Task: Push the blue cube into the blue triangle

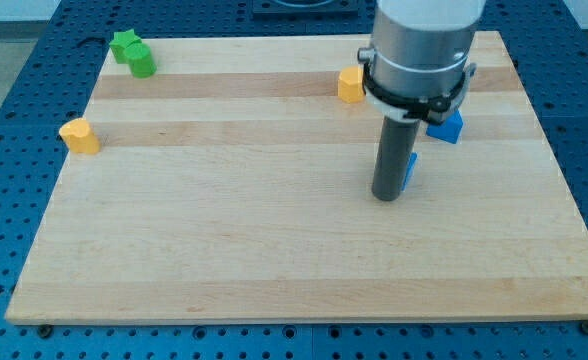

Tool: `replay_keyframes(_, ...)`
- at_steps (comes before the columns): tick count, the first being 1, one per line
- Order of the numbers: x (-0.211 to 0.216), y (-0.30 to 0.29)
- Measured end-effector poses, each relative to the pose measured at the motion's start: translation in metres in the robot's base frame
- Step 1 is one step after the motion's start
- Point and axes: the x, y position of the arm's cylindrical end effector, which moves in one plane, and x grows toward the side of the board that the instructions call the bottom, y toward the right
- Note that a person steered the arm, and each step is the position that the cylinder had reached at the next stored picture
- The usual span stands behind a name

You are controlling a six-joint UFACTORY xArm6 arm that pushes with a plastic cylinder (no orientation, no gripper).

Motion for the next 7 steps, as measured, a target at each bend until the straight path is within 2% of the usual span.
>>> replay_keyframes(1,-0.004,0.014)
replay_keyframes(3,-0.01,-0.011)
replay_keyframes(6,-0.054,0.051)
replay_keyframes(7,-0.05,0.047)
